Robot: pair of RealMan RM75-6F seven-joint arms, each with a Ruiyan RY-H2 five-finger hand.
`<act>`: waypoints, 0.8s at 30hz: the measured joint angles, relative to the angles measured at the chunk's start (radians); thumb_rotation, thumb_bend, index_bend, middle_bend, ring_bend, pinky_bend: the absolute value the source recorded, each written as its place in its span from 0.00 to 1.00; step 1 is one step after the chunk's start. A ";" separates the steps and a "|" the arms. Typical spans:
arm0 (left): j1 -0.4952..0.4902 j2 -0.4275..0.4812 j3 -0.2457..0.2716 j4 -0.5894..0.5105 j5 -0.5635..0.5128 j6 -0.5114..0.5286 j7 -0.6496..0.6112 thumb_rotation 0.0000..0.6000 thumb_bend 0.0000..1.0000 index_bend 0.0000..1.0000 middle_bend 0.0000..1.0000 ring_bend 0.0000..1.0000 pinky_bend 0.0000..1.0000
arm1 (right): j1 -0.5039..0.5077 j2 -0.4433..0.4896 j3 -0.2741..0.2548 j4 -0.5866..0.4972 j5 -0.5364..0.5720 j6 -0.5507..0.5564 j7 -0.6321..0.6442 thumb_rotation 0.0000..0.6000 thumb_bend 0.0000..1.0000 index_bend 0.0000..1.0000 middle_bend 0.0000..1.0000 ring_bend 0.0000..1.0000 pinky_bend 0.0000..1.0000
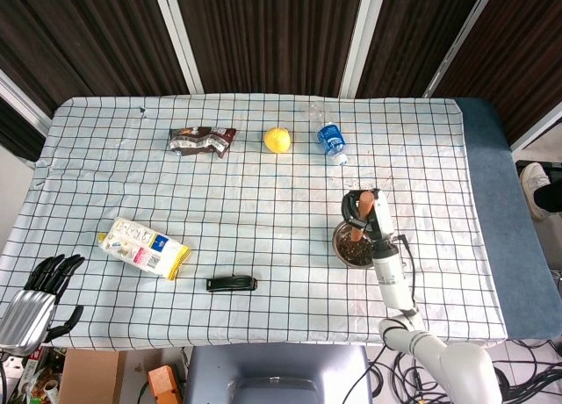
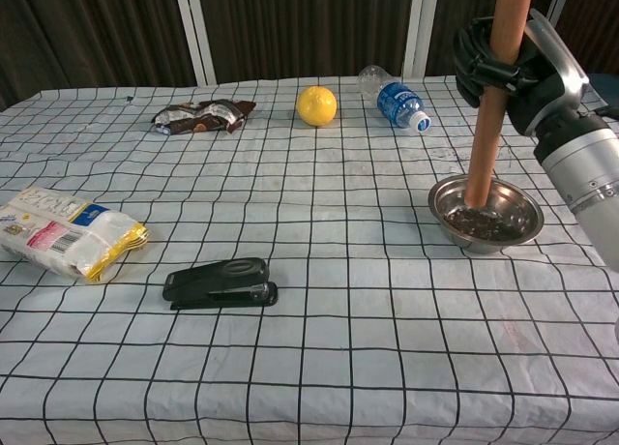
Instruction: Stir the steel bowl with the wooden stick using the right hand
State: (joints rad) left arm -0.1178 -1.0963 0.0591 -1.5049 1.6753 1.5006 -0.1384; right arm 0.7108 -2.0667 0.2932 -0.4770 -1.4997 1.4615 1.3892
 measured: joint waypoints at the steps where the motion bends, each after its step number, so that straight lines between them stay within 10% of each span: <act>1: 0.001 0.000 0.000 0.000 0.001 0.002 0.000 1.00 0.39 0.00 0.08 0.00 0.08 | -0.013 -0.001 -0.009 -0.003 -0.002 0.009 0.010 1.00 0.73 1.00 1.00 1.00 1.00; 24: 0.002 0.003 0.006 0.002 0.009 0.007 -0.009 1.00 0.39 0.00 0.08 0.00 0.08 | -0.071 -0.051 -0.054 0.051 0.026 -0.012 0.127 1.00 0.73 1.00 1.00 1.00 1.00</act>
State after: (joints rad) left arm -0.1162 -1.0931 0.0647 -1.5033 1.6844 1.5072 -0.1474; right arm 0.6394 -2.1181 0.2389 -0.4255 -1.4733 1.4496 1.5158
